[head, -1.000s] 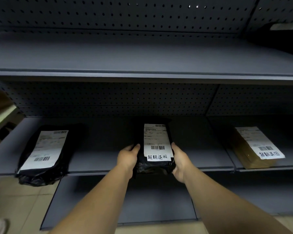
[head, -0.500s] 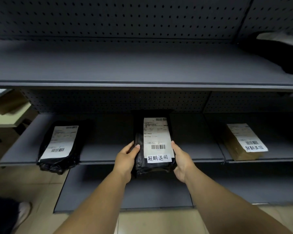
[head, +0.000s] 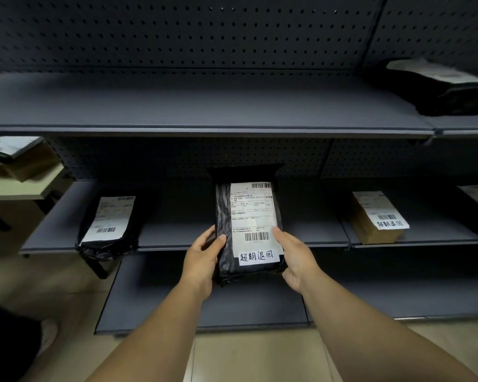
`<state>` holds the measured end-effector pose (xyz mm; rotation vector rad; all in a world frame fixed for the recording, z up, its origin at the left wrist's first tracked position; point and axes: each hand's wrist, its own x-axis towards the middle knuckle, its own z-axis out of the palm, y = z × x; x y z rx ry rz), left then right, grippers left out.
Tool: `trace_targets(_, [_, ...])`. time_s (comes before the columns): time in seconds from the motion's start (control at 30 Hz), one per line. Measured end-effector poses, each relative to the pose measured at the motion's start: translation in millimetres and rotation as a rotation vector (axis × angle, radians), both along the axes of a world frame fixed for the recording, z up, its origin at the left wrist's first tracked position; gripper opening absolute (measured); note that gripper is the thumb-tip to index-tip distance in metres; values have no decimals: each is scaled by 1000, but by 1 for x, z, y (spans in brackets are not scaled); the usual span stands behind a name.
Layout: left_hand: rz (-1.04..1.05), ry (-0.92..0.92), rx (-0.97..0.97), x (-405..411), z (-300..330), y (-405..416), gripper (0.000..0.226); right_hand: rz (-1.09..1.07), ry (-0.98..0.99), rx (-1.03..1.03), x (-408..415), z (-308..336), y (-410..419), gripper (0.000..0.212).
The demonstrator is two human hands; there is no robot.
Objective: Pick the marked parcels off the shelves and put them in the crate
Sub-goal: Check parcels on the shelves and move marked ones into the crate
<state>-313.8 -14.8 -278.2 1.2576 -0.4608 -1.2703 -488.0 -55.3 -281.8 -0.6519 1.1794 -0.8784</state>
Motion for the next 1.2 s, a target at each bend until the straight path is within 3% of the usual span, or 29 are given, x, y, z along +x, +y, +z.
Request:
trace_targets(0.3, [8,34,-56,-4,11,20,27,-13,-37,-78,-4,19,22,22])
trace_targets(0.63, [-55,45,-93,-14,32,23,29,40,-13,-67,-22,50,20,41])
trace_targets(0.87, [-153,4,-80,-35,42,13,30,-24,50,-78,-50,61,18,35])
trace_targets(1.03, [-267,-89,-47,-56,49,-2,17,-152,59,-85,-77,56,18,33])
trace_targets(1.2, [-383,-416,-142,-81,58,-28,10,-315,59,-73,-113,56,24,31])
